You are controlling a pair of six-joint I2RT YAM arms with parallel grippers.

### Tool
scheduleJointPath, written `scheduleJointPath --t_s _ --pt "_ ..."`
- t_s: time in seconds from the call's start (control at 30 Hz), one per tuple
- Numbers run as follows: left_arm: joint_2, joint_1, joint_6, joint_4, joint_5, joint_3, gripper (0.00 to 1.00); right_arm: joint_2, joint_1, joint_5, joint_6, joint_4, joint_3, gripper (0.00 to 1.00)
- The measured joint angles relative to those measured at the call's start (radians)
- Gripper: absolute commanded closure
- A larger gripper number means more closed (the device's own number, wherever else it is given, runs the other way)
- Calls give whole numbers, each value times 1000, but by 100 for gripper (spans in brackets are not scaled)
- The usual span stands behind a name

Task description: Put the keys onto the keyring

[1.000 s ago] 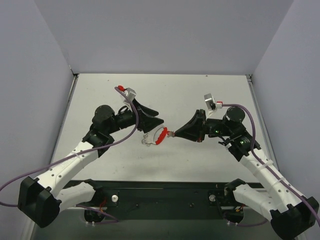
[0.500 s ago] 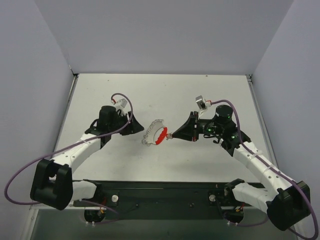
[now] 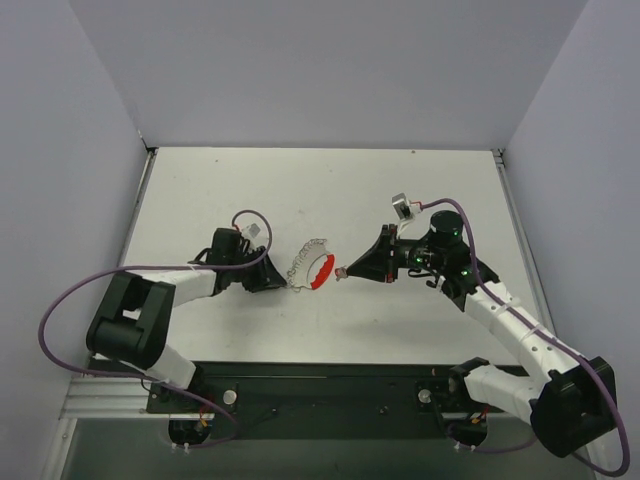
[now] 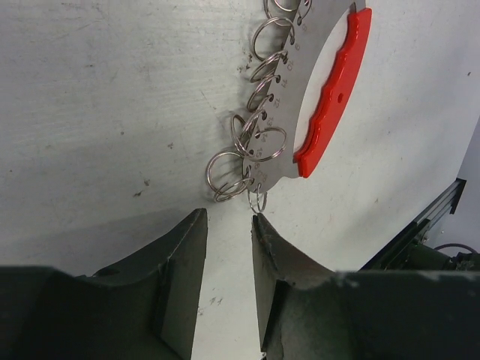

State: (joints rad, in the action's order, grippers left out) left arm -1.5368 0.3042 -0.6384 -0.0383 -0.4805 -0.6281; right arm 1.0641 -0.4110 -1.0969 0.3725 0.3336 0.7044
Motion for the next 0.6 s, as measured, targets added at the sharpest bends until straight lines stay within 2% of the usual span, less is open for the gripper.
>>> scheduleJointPath --t_s 0.27,0.37,0.4,0.43,0.47,0.57,0.6 --pt "-57 7 -14 -87 -14 8 55 7 9 0 0 1 -3 100" --pt "-77 22 -14 -111 -21 -5 57 7 12 0 0 0 -5 100" --pt "-87 28 -13 -119 -21 -12 62 7 13 0 0 -1 -6 100" --pt "-99 37 -13 -131 -21 -19 76 7 13 0 -1 -1 -6 100" --pt "-108 42 -12 -137 -20 -24 83 7 13 0 -1 -1 -6 100" --pt "-136 53 -14 -149 -17 -27 100 7 16 0 -5 -2 -6 100" --pt "-137 54 -14 -152 -17 -27 100 6 18 0 -6 -2 -6 100"
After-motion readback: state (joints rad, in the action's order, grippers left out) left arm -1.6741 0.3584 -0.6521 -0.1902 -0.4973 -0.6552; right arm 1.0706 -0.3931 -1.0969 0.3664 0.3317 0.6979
